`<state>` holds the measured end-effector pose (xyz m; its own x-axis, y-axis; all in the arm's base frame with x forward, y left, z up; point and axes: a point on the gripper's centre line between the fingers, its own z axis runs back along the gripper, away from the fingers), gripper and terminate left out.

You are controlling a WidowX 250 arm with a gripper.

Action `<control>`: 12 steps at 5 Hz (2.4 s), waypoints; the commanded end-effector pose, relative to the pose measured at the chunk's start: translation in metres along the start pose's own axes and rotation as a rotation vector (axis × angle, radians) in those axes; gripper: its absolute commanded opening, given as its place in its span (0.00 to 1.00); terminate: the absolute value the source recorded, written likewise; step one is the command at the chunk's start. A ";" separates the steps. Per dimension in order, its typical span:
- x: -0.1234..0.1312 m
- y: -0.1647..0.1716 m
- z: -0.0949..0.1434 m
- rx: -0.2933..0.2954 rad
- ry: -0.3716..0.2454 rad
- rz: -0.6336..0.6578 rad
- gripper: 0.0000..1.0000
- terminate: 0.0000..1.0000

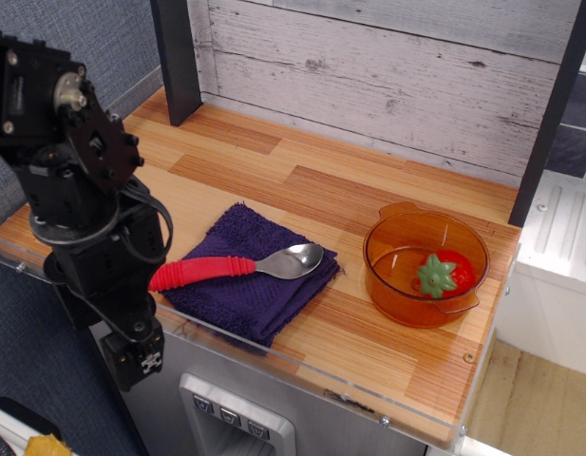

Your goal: Put the strawberry into the empty corner of the table.

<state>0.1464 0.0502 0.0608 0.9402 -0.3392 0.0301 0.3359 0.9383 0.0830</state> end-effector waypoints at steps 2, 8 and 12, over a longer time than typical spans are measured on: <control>0.016 -0.005 0.021 -0.026 -0.050 0.145 1.00 0.00; 0.185 -0.048 0.022 -0.130 -0.193 0.233 1.00 0.00; 0.208 -0.078 0.013 -0.117 -0.202 0.117 1.00 0.00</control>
<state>0.3090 -0.0894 0.0617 0.9582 -0.2157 0.1882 0.2285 0.9723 -0.0487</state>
